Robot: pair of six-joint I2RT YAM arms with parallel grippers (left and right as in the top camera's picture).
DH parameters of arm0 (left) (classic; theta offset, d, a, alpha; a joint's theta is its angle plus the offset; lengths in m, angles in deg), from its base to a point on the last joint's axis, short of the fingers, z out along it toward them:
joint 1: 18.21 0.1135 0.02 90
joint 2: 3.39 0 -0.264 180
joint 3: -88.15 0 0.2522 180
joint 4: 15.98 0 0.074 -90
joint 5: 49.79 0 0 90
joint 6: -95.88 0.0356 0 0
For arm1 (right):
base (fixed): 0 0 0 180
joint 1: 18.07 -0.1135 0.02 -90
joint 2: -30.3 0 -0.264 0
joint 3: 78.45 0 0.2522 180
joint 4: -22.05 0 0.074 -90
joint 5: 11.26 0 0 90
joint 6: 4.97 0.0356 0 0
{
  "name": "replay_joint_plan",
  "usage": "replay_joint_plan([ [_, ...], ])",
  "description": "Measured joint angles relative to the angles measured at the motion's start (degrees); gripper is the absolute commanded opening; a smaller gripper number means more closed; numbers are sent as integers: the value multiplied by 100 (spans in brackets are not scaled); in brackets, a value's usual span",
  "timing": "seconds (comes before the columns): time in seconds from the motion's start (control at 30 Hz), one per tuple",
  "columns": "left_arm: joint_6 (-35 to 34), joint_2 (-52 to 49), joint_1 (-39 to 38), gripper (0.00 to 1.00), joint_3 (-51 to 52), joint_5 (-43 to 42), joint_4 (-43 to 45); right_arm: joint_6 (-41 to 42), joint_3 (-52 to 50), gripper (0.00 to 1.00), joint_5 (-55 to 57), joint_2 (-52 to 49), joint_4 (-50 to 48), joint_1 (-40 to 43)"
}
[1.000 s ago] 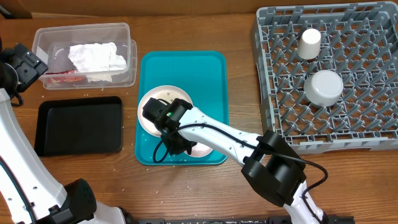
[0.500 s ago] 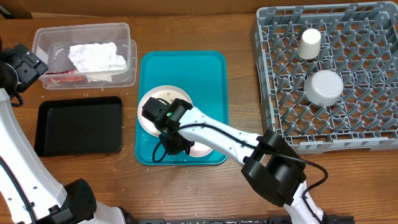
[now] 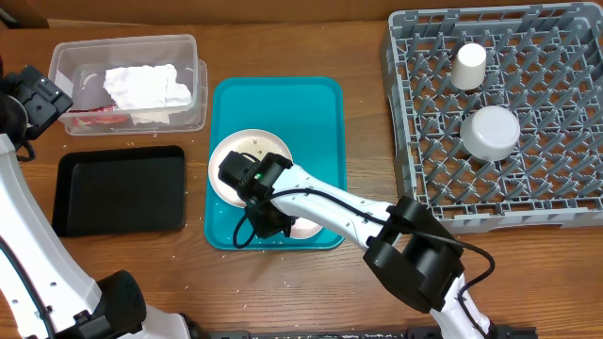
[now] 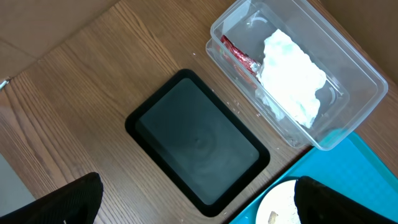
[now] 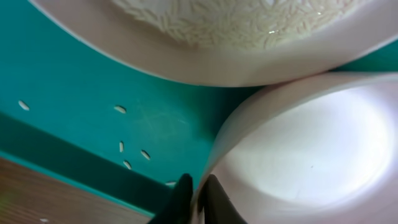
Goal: Sort waste into correct bins and load items into the dishwasher
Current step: 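Reach the right gripper to the pink bowl rim and grasp it, then carry the pink bowl right and set it upside down in the rack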
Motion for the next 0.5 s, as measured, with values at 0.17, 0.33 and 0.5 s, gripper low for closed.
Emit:
replay_joint_plan([
  [0.17,0,0,0,100,0,0,0,-2,393,4,72,20,599,9],
  [0.33,0,0,0,100,0,0,0,-2,1510,4,-20,17,1657,94],
  [0.5,0,0,0,100,0,2,0,0,3110,4,-20,17,2608,560],
])
